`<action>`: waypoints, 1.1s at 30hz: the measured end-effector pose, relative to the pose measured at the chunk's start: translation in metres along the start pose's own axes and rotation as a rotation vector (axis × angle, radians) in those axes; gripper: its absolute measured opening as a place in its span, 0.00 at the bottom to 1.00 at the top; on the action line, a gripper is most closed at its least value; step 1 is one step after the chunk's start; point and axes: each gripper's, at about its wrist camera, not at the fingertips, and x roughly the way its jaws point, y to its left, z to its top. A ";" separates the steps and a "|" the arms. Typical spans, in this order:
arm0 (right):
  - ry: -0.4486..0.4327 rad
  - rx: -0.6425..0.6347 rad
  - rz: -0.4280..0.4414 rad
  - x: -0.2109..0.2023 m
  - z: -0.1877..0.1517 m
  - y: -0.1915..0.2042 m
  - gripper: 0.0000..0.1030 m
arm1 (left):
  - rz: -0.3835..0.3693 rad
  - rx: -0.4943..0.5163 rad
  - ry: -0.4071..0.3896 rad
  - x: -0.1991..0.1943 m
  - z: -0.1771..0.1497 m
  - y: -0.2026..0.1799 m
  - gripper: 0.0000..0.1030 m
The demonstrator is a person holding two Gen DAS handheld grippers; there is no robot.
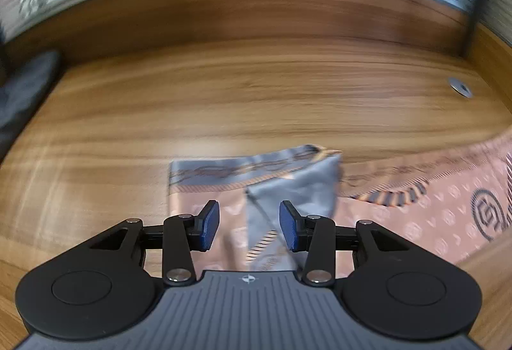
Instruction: Fold clothes
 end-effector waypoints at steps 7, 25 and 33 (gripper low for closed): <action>0.005 -0.002 -0.001 0.003 0.002 -0.001 0.61 | -0.062 -0.055 0.017 0.019 0.007 0.009 0.45; 0.047 -0.038 -0.002 0.013 0.015 -0.021 0.61 | -0.475 0.080 0.042 -0.002 0.013 -0.059 0.12; 0.060 -0.104 0.017 0.020 0.026 -0.030 0.62 | -0.452 0.082 0.043 -0.019 -0.008 -0.072 0.44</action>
